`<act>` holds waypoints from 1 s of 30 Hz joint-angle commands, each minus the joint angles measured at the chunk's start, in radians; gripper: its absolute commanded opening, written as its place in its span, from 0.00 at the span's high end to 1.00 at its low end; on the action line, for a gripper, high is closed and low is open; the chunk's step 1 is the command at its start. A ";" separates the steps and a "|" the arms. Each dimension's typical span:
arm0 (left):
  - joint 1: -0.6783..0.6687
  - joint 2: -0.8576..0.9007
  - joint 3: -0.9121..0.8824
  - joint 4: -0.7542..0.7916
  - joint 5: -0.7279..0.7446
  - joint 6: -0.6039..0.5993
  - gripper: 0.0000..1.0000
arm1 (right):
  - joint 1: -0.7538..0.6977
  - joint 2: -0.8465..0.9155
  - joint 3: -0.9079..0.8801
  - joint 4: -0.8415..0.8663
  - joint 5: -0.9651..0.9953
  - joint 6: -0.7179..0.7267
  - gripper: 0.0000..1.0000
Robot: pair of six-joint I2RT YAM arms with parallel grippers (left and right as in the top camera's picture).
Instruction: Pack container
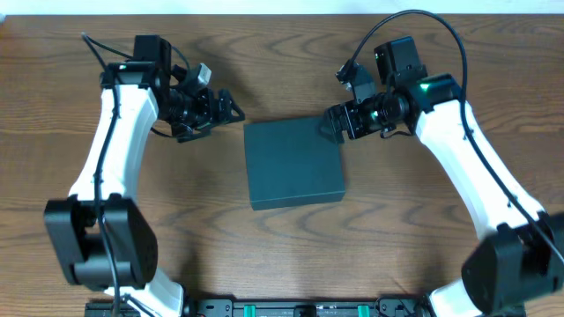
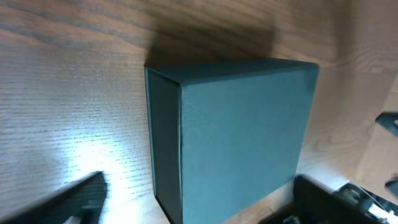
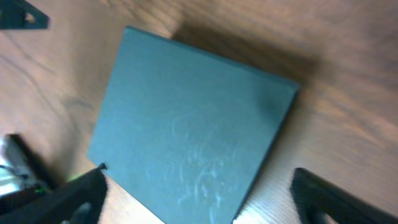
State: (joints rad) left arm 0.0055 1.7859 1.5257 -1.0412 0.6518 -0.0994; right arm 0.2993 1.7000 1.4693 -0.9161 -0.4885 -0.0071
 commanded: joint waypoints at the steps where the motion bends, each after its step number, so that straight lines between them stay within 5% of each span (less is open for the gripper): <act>1: 0.005 -0.102 0.018 -0.005 -0.037 0.024 0.02 | 0.017 -0.104 0.010 0.011 0.168 -0.032 0.01; 8: 0.005 -0.250 0.018 -0.002 -0.039 -0.006 0.02 | 0.006 -0.203 0.010 0.010 0.212 -0.024 0.01; 18: -0.002 -0.530 -0.002 -0.131 -0.103 0.130 0.01 | 0.005 -0.431 -0.018 -0.096 0.165 -0.247 0.01; 30: -0.054 -0.998 -0.327 -0.103 -0.122 0.111 0.02 | 0.005 -0.906 -0.421 -0.034 0.118 -0.231 0.01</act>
State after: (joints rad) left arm -0.0437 0.8612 1.2579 -1.1515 0.5430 0.0078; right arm 0.3088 0.8864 1.1027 -0.9634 -0.3450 -0.2428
